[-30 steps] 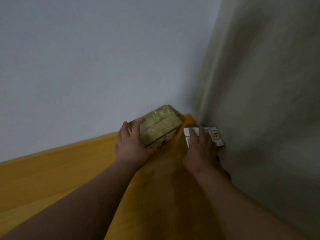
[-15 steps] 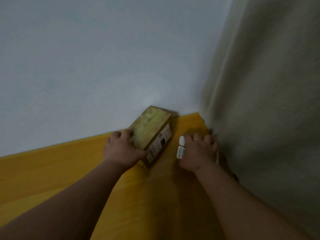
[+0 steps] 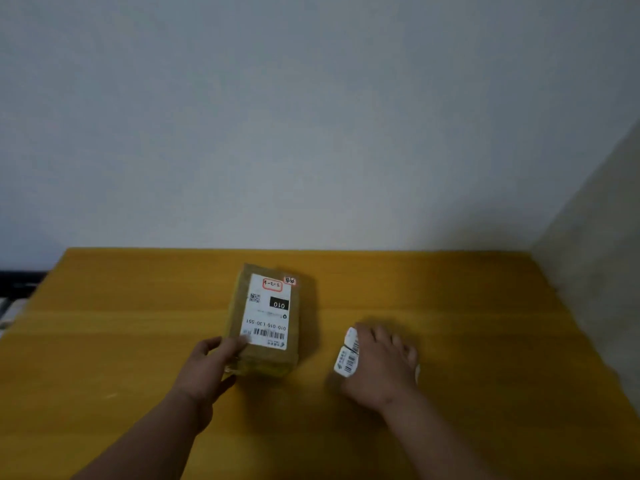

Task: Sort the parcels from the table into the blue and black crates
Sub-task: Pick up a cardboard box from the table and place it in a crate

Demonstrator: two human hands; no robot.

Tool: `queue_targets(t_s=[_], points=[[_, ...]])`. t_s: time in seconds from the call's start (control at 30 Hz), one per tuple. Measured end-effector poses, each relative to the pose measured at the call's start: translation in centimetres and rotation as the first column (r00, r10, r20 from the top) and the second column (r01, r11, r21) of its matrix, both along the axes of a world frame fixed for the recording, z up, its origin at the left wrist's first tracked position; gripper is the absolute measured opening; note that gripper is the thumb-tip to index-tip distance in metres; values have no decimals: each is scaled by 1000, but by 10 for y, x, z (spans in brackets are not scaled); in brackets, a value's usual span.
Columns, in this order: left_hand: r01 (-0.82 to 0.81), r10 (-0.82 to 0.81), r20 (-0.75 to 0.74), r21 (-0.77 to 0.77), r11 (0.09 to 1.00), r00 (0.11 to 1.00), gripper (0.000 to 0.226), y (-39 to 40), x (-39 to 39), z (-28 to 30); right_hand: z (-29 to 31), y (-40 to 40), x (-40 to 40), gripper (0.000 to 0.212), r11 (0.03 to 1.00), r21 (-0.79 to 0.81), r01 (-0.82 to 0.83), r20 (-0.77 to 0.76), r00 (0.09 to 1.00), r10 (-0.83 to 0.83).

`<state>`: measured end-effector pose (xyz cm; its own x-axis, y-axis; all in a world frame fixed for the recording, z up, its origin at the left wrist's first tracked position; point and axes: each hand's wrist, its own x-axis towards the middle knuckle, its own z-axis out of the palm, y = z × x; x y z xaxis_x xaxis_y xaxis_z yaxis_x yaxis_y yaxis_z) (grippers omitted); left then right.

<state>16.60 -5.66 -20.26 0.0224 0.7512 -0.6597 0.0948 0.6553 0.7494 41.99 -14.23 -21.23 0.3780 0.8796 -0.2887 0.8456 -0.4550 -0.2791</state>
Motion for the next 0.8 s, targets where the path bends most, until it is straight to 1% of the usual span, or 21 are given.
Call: queue_targets(t_s=[0.13, 0.2, 0.27, 0.33, 0.37, 0.43, 0.53, 0.57, 0.6, 0.67, 0.73, 0.8], points=[[-107, 108, 33, -28, 994, 994, 42, -6, -115, 8, 5, 16, -115, 94, 994, 69, -90, -31, 995, 93], [-151, 154, 44, -72, 986, 987, 36, -8, -158, 10, 11, 24, -159, 99, 985, 99, -141, -27, 989, 145], [-194, 198, 38, -98, 976, 979, 35, -11, -189, 10, 17, 28, -190, 106, 976, 118, -184, -16, 982, 187], [-247, 248, -1, -93, 964, 969, 45, -15, -209, 12, 24, 31, -211, 110, 967, 140, -215, -6, 976, 218], [-283, 282, -23, -91, 955, 959, 52, -17, -215, 13, 27, 33, -219, 110, 961, 156, -226, -1, 973, 229], [-331, 326, -74, -64, 942, 942, 60, -22, -223, 17, 34, 36, -233, 106, 950, 195, -243, 17, 969, 245], [-282, 287, -267, 59, 958, 920, 65, -29, -227, 23, 44, 38, -251, 99, 926, 291, -240, 41, 970, 239], [-268, 286, -298, 101, 958, 911, 63, -31, -226, 27, 48, 37, -255, 99, 912, 335, -238, 41, 970, 238], [-259, 289, -298, 136, 956, 910, 60, -34, -224, 31, 52, 36, -258, 98, 892, 382, -241, 47, 969, 242], [-245, 279, -224, 168, 955, 934, 46, -36, -217, 43, 61, 34, -265, 95, 841, 476, -256, 78, 965, 250], [-235, 248, -83, 138, 962, 965, 31, -38, -209, 57, 70, 30, -269, 93, 775, 567, -278, 113, 959, 261], [-208, 202, 74, 77, 975, 976, 29, -40, -198, 75, 78, 27, -271, 91, 699, 639, -320, 142, 943, 301]])
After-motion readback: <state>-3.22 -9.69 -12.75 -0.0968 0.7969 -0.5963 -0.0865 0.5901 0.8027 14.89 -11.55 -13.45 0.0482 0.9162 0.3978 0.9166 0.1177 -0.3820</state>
